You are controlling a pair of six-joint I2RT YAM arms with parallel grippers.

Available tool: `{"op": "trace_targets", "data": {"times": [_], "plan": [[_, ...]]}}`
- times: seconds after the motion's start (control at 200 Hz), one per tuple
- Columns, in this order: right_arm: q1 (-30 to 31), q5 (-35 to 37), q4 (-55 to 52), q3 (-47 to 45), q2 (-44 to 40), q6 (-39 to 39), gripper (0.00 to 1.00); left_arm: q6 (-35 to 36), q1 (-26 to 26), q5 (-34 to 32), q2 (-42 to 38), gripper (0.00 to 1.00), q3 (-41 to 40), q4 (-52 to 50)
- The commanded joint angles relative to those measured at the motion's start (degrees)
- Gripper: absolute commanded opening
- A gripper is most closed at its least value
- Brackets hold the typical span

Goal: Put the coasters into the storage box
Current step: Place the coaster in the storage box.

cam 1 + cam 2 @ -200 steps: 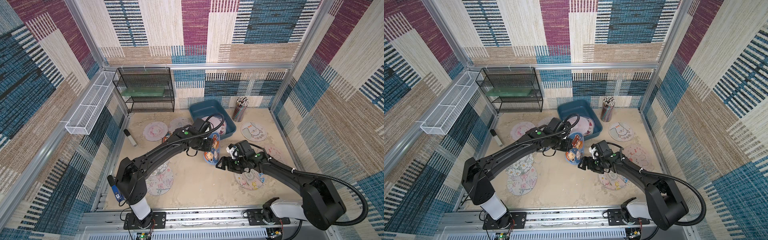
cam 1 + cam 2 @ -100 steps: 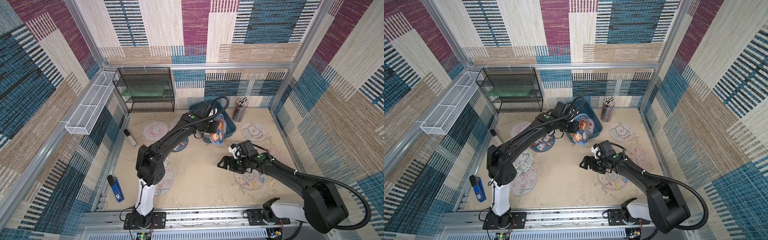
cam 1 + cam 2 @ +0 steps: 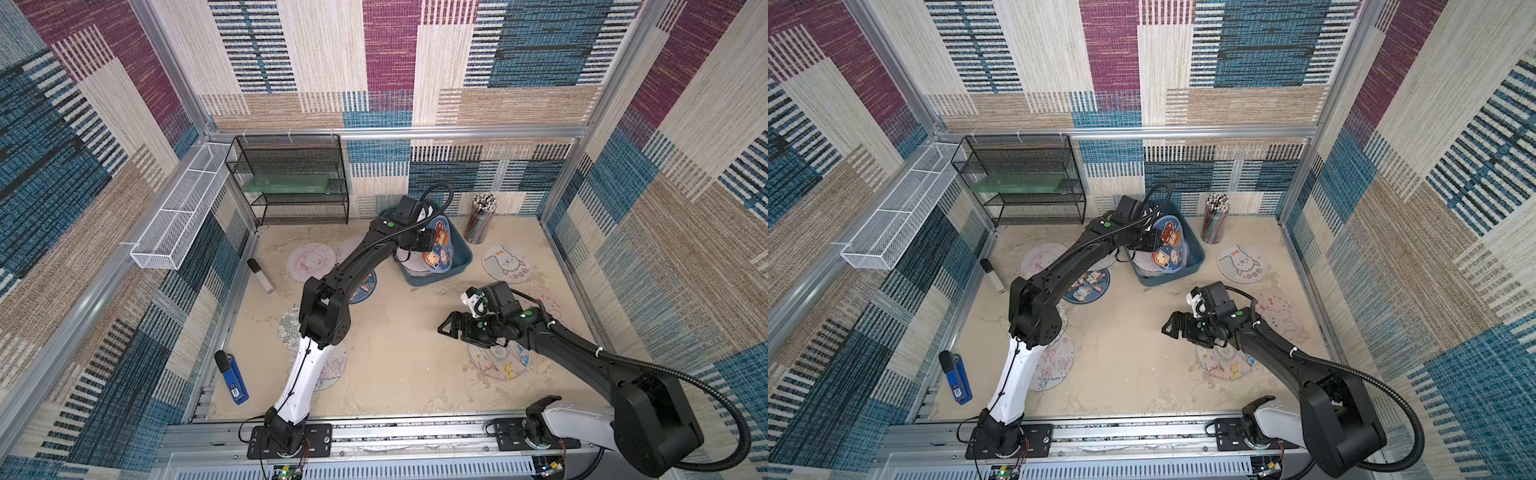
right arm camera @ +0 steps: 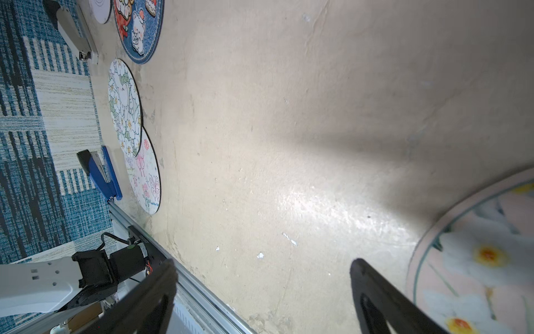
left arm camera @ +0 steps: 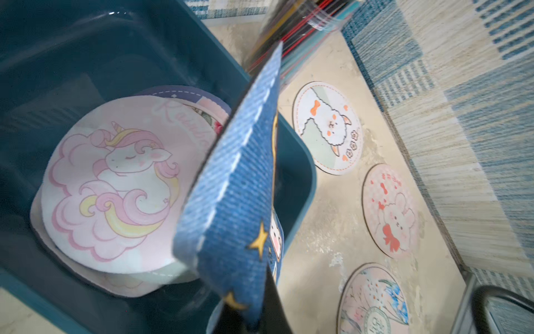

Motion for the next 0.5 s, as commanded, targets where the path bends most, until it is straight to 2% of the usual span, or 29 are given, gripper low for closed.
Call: {"op": "trace_targets", "data": {"times": [0.0,0.105,0.26,0.331,0.386,0.496], "plan": [[-0.1,-0.5,-0.2,0.0,-0.3,0.9,0.96,0.2,0.7,-1.3,4.8,0.0,5.5,-2.4],[-0.1,-0.6,-0.5,0.3,-0.3,0.9,0.96,1.8,1.0,-4.8,9.0,0.0,10.3,-5.7],[-0.3,-0.5,-0.8,0.8,-0.3,1.1,0.96,3.0,1.9,-7.8,11.6,0.02,10.9,-7.2],[-0.3,-0.5,-0.9,0.9,-0.3,1.1,0.96,3.8,2.0,-9.2,11.8,0.13,10.9,-7.7],[-0.3,-0.6,-1.0,0.9,-0.4,1.3,0.96,4.5,2.0,-10.2,11.5,0.27,10.9,-7.8],[-0.3,-0.9,-0.8,0.7,-0.1,1.4,0.96,5.0,2.1,-11.9,10.5,0.45,10.9,-7.8]]}}
